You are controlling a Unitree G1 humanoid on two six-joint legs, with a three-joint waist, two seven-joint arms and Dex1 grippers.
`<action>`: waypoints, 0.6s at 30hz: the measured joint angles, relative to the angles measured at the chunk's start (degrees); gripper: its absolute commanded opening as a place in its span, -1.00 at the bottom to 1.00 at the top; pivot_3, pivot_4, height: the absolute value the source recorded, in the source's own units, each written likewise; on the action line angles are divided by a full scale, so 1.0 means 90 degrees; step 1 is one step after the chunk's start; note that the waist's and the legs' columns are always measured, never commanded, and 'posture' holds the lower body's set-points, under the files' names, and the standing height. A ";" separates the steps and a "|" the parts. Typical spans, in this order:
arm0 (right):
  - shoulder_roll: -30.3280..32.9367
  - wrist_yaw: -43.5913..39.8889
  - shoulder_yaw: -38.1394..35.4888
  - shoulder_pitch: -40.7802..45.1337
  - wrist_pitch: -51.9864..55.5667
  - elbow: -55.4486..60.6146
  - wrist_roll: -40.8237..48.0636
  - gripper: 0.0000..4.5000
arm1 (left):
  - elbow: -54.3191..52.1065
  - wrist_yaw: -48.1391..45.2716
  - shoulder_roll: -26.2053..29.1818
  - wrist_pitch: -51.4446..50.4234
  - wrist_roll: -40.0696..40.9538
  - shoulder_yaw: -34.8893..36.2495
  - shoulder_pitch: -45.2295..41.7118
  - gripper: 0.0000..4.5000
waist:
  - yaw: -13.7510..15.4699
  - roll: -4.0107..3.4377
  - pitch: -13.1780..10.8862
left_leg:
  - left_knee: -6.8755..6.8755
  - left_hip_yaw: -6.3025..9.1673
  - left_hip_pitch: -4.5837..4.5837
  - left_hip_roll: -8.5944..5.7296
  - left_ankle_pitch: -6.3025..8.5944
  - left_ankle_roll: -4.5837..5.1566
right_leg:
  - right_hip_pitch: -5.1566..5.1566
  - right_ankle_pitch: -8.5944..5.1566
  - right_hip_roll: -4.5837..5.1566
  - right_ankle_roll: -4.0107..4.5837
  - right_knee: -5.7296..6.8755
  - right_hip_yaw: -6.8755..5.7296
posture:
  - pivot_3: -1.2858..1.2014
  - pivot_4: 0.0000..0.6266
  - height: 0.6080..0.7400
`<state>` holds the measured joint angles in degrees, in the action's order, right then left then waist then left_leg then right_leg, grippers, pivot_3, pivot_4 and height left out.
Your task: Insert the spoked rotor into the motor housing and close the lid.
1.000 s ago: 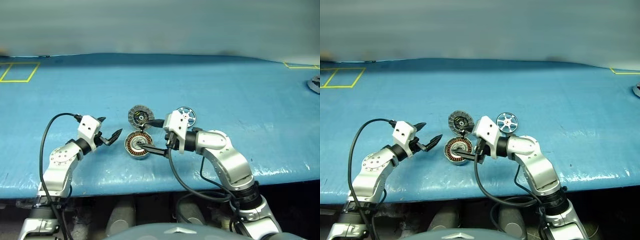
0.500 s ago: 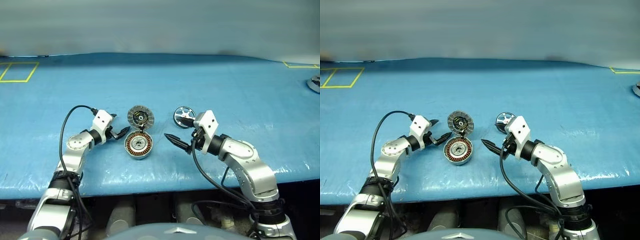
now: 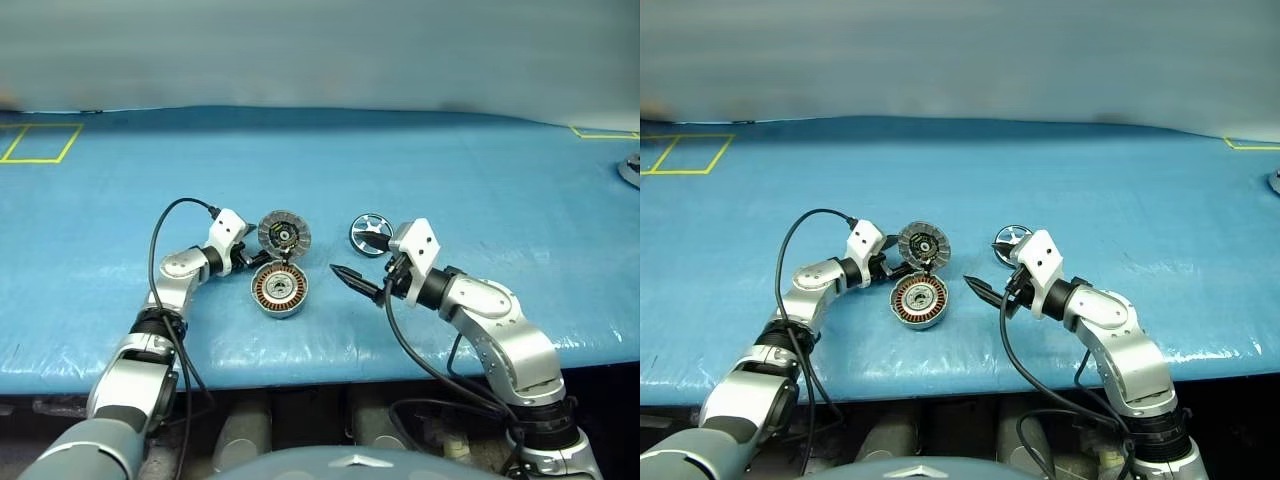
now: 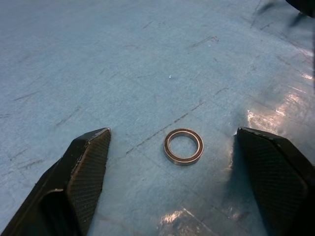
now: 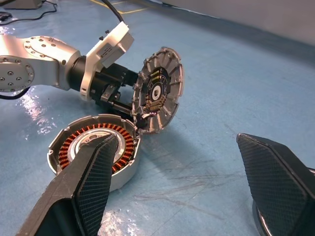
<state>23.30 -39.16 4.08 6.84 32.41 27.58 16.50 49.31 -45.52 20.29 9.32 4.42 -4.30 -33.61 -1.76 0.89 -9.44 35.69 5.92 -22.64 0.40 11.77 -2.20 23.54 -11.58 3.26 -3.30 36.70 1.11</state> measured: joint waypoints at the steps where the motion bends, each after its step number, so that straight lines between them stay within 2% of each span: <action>1: 0.0008 0.0014 0.0000 0.0011 0.0000 0.0000 0.0005 0.83 | 0.0028 0.0003 -0.0001 0.0007 -0.0010 -0.0020 -0.0023 0.30 | 0.0002 0.0000 0.0000 | 0.0001 0.0000 0.0002 0.0000 0.0000 0.0000 | -0.0001 0.0000 0.0000 0.0000 0.0001 0.0000 | 0.03 -0.52 1.00; 2: 0.0009 0.0042 0.0000 0.0029 0.0000 0.0000 0.0012 0.83 | 0.0044 0.0007 -0.0012 0.0009 -0.0041 -0.0040 -0.0035 0.17 | 0.0002 -0.0001 0.0001 | 0.0003 -0.0001 0.0004 0.0000 0.0000 0.0000 | -0.0003 0.0000 0.0000 0.0000 0.0003 0.0000 | 0.03 -0.52 1.00; 3: 0.0013 0.0057 0.0000 0.0056 0.0000 -0.0001 0.0015 0.83 | 0.0053 0.0011 -0.0036 0.0010 -0.0068 -0.0053 -0.0039 0.17 | 0.0003 -0.0002 0.0002 | 0.0006 -0.0001 0.0006 0.0000 0.0000 0.0000 | -0.0005 0.0000 0.0000 0.0000 0.0004 0.0000 | 0.03 -0.52 1.00; 6: 0.0053 0.0097 0.0001 0.0105 -0.0055 -0.0012 0.0011 0.83 | 0.0047 0.0010 -0.0057 0.0001 -0.0084 -0.0051 -0.0025 -0.13 | 0.0001 -0.0003 0.0003 | 0.0010 -0.0001 0.0007 0.0001 0.0000 0.0000 | -0.0005 0.0000 0.0000 0.0000 0.0006 0.0000 | 0.03 -0.52 1.00; 10: 0.0054 0.0195 0.0009 0.0160 -0.0140 -0.0061 -0.0017 0.83 | -0.0011 0.0201 -0.0041 0.0022 -0.0174 -0.0080 0.0029 -0.69 | -0.0017 -0.0009 0.0010 | 0.0009 -0.0001 0.0011 0.0002 0.0000 0.0000 | -0.0008 0.0000 0.0000 0.0000 0.0008 0.0000 | 0.03 -0.52 1.00; 18: 0.0090 0.0275 0.0007 0.0215 -0.0258 -0.0299 -0.0040 0.83 | -0.0391 0.0616 0.0080 0.0044 -0.0216 -0.0052 0.0389 -0.71 | -0.0096 -0.0028 0.0024 | -0.0002 -0.0004 0.0023 0.0007 0.0000 0.0001 | -0.0008 -0.0001 -0.0002 0.0001 0.0011 0.0001 | 0.03 -0.52 1.00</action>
<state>24.11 -36.69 4.14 8.77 30.09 24.90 16.14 45.79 -39.98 21.01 9.71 2.48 -4.77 -30.11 -2.62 0.63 -9.22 35.67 5.88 -22.43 0.46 11.77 -2.20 23.47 -11.59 3.25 -3.29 36.80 1.12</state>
